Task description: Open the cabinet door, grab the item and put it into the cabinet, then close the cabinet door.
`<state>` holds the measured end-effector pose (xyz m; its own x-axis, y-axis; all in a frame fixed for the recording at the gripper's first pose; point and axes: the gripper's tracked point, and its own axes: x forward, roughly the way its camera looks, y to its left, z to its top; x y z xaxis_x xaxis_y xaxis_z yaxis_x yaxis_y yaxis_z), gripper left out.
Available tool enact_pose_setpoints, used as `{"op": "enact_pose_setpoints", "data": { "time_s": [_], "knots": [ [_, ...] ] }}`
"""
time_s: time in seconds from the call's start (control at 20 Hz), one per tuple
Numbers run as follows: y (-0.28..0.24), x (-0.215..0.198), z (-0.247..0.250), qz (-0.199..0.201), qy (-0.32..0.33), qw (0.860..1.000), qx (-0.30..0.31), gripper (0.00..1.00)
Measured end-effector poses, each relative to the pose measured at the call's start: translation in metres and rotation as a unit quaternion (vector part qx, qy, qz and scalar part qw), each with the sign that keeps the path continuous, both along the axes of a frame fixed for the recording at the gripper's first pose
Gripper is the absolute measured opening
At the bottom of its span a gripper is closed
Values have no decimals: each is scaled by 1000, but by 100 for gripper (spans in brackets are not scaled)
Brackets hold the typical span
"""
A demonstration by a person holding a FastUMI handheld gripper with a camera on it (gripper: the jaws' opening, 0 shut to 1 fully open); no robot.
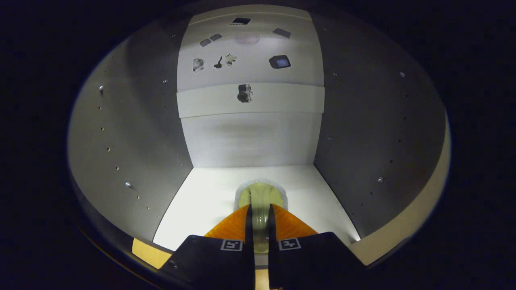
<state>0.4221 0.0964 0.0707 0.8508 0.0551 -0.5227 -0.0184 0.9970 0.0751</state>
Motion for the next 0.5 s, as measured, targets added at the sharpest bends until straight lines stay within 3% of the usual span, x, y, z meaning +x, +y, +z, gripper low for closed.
{"op": "enact_pose_setpoints", "data": {
  "time_s": [0.35, 0.45, 0.5],
  "knots": [
    [-4, 22, -10, -21, -1, 1000, 17, 22],
    [-5, 22, -13, -22, 2, 1000, 15, 27],
    [-5, 20, -11, -23, 0, 1000, 11, 42]
  ]
}}
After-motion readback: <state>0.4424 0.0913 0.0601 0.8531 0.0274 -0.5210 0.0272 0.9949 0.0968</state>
